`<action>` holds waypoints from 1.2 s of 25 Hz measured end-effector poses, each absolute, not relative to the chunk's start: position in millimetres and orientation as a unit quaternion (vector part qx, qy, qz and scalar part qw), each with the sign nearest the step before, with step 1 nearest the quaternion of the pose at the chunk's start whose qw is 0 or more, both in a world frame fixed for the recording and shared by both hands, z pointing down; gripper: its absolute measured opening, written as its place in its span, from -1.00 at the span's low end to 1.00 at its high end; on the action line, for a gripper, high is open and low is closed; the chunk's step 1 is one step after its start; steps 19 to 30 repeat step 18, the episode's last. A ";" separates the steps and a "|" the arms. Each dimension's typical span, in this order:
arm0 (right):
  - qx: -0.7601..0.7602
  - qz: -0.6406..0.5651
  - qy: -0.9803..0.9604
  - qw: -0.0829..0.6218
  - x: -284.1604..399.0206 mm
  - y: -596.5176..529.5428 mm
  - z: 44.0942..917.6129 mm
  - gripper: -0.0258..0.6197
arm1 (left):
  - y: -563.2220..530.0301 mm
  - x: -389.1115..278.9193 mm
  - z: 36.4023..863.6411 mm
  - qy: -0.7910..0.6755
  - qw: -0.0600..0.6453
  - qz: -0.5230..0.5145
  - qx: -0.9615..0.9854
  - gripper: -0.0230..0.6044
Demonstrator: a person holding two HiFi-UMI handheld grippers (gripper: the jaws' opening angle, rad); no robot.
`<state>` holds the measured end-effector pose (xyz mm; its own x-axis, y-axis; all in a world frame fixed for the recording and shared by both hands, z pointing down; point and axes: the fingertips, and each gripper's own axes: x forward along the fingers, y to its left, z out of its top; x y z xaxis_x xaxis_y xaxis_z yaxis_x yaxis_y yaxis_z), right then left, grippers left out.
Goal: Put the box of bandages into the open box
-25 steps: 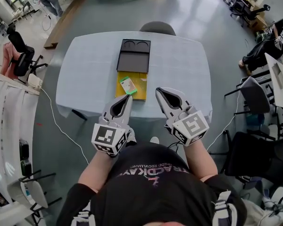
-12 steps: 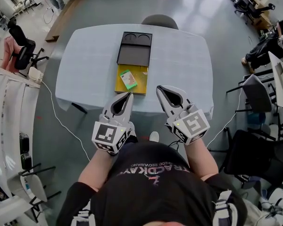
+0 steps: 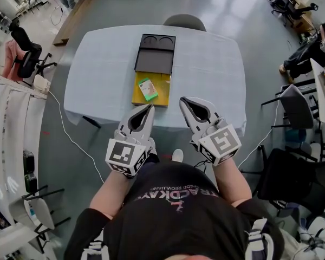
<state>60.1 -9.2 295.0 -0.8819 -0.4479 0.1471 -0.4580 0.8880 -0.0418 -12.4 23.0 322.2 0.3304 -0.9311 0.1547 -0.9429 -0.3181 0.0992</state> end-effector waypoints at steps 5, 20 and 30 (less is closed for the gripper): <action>0.233 0.038 -0.970 0.067 60.7 -7.8 295.3 -0.89 | 24.1 -11.2 321.2 -0.577 0.084 0.035 0.812 -0.87; 0.234 0.037 -0.969 0.063 67.5 0.8 293.8 -0.89 | 31.5 -2.4 321.0 -0.574 0.083 0.035 0.814 -0.88; 0.234 0.037 -0.969 0.063 67.5 0.8 293.8 -0.89 | 31.5 -2.4 321.0 -0.574 0.083 0.035 0.814 -0.88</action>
